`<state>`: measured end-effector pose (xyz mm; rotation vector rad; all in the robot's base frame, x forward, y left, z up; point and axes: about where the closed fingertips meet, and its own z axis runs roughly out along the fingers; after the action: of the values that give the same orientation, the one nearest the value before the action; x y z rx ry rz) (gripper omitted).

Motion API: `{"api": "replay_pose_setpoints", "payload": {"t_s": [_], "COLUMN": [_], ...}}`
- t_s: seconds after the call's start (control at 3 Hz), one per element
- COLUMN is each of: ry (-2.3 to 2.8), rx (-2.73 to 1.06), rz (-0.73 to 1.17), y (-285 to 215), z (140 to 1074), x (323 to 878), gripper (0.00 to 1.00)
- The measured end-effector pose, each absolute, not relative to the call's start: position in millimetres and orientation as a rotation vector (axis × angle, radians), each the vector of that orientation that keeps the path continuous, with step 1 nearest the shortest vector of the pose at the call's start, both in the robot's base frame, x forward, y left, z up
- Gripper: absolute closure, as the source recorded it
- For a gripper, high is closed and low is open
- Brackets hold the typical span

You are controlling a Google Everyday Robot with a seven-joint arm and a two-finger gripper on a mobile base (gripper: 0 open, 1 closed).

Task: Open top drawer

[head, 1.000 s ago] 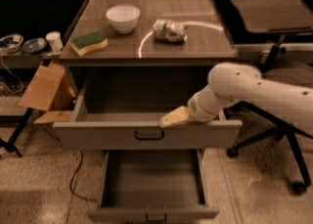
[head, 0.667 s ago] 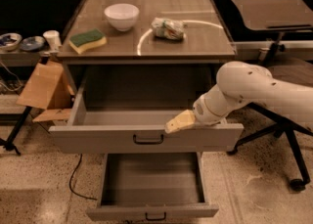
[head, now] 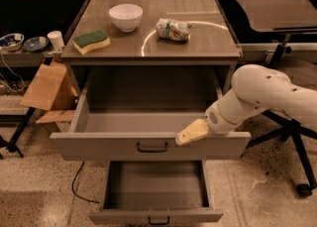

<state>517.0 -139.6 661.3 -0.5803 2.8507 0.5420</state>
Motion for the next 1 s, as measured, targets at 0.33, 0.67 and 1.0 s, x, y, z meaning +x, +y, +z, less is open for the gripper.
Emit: {"api": "replay_pose_setpoints", "payload": {"t_s": [0.33, 0.67, 1.0], "ry": [2.853, 2.814, 2.693], "rx": [-0.606, -0.751, -0.989], "rz": [0.546, 0.562, 0.584], "y": [-143, -142, -127], "z": [664, 678, 703], "x": [510, 497, 505], "gripper": [0.00, 0.00, 0.00]}}
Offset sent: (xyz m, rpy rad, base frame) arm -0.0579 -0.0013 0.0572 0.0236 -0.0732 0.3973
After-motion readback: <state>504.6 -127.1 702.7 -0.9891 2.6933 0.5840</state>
